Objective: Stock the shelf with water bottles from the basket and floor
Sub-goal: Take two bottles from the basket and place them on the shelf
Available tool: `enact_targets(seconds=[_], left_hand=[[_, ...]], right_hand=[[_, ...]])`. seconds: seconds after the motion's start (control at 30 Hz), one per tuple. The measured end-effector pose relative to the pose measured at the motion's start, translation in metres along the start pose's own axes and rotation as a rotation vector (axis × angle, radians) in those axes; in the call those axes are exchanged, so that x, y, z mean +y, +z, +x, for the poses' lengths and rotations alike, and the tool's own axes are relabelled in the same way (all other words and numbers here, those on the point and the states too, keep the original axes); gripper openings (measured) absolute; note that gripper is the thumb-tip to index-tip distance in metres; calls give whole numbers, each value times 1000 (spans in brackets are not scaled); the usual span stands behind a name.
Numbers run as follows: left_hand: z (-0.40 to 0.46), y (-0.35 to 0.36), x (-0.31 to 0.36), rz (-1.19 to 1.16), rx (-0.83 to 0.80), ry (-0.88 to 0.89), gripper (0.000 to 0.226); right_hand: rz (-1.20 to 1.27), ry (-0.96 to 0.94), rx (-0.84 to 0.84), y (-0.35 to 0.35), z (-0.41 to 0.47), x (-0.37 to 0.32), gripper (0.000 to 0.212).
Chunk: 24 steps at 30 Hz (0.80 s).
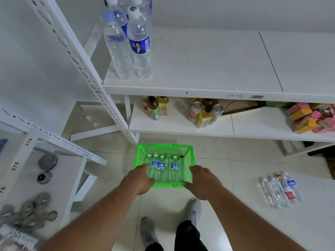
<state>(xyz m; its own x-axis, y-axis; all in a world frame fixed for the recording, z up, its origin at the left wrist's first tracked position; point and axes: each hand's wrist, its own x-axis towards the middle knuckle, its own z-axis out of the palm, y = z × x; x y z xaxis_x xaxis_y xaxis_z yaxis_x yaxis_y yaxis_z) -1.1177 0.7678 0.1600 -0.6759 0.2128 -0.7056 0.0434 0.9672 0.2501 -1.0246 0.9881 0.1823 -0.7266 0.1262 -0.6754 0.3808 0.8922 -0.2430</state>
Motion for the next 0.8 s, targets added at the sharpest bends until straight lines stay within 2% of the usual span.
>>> enact_targets(seconds=[0.4, 0.6, 0.8], left_hand=[[54, 47, 32, -114, -13, -136, 75], [109, 70, 6, -201, -19, -174, 75], [210, 120, -44, -301, -34, -194, 70]], right_hand=[[116, -51, -104, 8, 83, 57, 73], [221, -10, -156, 47, 141, 52, 73], [270, 42, -178, 114, 231, 51, 72]])
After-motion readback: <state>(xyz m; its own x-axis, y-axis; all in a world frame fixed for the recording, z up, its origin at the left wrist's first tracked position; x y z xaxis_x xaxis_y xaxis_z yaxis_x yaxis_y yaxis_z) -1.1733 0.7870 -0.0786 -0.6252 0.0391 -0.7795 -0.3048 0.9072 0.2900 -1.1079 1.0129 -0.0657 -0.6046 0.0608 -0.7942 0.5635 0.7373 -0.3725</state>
